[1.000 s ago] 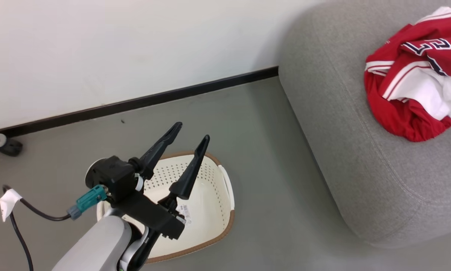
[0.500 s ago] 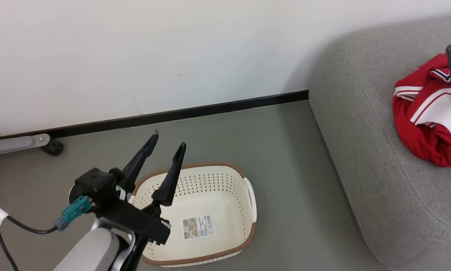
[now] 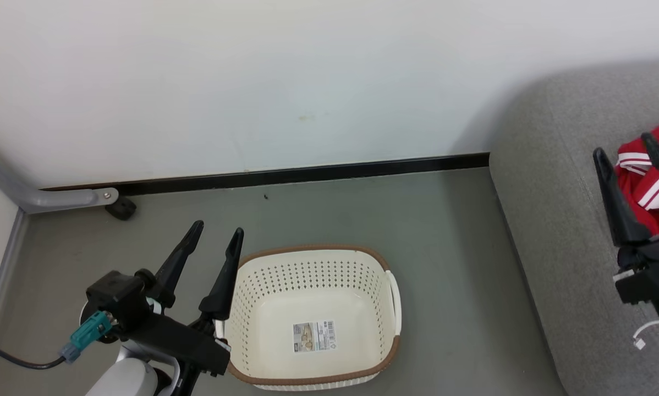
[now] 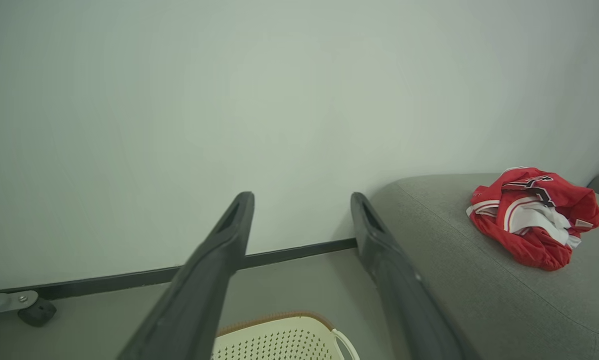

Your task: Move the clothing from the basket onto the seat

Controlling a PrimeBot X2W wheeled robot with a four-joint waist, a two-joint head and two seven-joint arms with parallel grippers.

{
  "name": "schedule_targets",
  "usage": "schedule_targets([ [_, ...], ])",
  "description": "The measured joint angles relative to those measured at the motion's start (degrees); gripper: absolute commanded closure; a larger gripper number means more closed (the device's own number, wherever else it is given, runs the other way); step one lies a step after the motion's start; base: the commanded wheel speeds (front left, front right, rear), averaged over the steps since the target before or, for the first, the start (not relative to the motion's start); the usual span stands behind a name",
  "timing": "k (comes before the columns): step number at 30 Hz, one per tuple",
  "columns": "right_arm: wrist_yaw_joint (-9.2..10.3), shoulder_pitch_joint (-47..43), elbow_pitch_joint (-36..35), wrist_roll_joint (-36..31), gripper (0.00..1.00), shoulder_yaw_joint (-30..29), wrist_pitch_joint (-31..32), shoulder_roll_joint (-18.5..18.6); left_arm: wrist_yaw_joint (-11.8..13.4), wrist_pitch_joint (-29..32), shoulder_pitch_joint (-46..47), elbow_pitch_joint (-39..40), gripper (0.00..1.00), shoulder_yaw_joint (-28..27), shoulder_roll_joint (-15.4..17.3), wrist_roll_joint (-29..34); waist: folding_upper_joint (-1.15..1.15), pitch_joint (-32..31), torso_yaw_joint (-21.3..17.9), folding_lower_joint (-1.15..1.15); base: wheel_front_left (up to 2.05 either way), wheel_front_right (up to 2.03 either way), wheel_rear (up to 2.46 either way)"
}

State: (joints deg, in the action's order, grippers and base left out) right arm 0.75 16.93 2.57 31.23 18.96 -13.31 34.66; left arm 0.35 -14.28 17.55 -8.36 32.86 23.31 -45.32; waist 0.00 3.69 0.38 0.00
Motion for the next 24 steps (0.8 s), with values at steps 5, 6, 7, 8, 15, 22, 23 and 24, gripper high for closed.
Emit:
schedule_targets([
  [5, 1.42, -4.36, -2.11, 0.20, 0.00, -0.09, -0.47, -1.94, 0.75, -0.01, -0.66, 0.26, 0.00, -0.69, -0.12, 0.01, 0.00, -0.47, 1.74, 0.00, 0.00, 0.00, 0.00],
  [6, 1.80, -5.02, -2.43, 0.20, 0.00, 0.03, -0.48, -2.42, 0.81, -0.01, -0.79, 0.33, 0.00, -0.79, -0.13, 0.01, 0.00, -0.55, 2.07, 0.00, 0.00, 0.00, 0.00],
  [7, 1.90, -5.68, -2.57, 0.18, 0.00, 0.16, -0.53, -2.85, 1.21, -0.01, -1.00, 0.36, 0.00, -0.89, -0.14, 0.01, 0.00, -0.61, 2.41, 0.00, 0.00, 0.00, 0.00],
  [8, 2.30, -6.30, -2.68, 0.18, 0.00, 0.45, -0.69, -3.27, 1.37, -0.01, -1.51, 0.37, 0.00, -1.16, -0.13, 0.01, 0.00, -0.67, 2.75, 0.00, 0.00, 0.00, 0.00],
  [15, 2.77, -8.49, -2.48, 0.56, 0.00, 2.37, -0.92, -8.45, 3.45, -0.02, -5.75, 0.10, 0.00, -4.71, -0.09, -0.14, 0.00, -1.01, 4.33, -0.01, 0.00, 0.00, 0.00],
  [22, 2.92, -10.93, -0.52, 0.08, 0.00, 3.14, -0.97, -10.39, 4.48, -0.02, -8.47, -0.21, 0.00, -7.65, -0.96, -0.15, 0.00, -1.28, 4.66, 0.00, 0.00, 0.00, 0.00],
  [23, 3.08, -11.40, -0.37, -0.23, 0.00, 3.28, -0.97, -10.65, 4.79, -0.02, -8.74, -0.34, 0.00, -8.32, -1.23, -0.15, 0.00, -1.33, 4.71, 0.00, 0.00, 0.00, 0.00],
  [24, 3.28, -11.85, -0.23, -0.59, 0.00, 3.32, -0.97, -10.94, 4.88, -0.02, -8.86, -0.48, 0.00, -8.82, -1.36, -0.14, 0.00, -1.39, 4.75, 0.00, 0.00, 0.00, 0.00],
])
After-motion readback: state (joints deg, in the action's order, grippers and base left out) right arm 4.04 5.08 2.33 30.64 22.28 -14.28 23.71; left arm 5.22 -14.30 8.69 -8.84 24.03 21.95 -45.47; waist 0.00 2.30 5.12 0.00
